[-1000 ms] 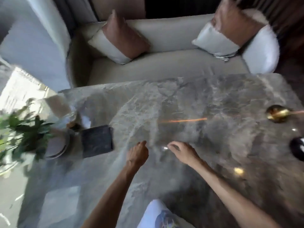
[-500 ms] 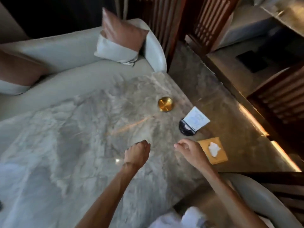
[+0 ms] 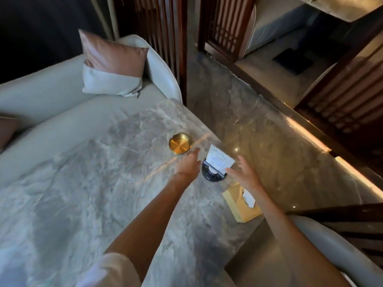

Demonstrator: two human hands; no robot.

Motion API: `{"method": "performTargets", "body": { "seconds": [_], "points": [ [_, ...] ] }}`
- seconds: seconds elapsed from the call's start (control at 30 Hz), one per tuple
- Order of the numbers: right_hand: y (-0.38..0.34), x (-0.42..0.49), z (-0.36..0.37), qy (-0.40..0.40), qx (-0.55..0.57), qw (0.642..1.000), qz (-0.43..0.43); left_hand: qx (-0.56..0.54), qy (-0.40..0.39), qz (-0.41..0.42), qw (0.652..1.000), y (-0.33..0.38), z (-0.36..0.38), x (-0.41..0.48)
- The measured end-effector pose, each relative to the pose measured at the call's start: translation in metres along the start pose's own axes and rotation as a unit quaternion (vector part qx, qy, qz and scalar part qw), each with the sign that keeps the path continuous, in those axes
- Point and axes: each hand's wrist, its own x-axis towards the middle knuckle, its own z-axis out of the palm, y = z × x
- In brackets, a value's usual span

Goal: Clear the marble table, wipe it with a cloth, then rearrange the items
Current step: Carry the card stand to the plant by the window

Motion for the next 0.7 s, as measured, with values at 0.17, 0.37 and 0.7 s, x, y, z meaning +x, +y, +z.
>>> {"method": "performTargets", "body": {
  "seconds": [0.17, 0.37, 0.7],
  "points": [
    [0.016, 0.047, 0.01, -0.02, -0.082, 0.996, -0.003, -0.003, -0.075, 0.016, 0.997, -0.006, 0.028, 0.053],
    [0.024, 0.058, 0.008, 0.007, -0.133, 0.99, -0.034, -0.116, -0.088, -0.003, 0.989, 0.0, 0.046, 0.068],
    [-0.061, 0.054, -0.004, -0.076, 0.001, 0.992, -0.106, -0.246, -0.016, -0.025, 0.969, -0.012, -0.013, 0.017]
  ]
}}
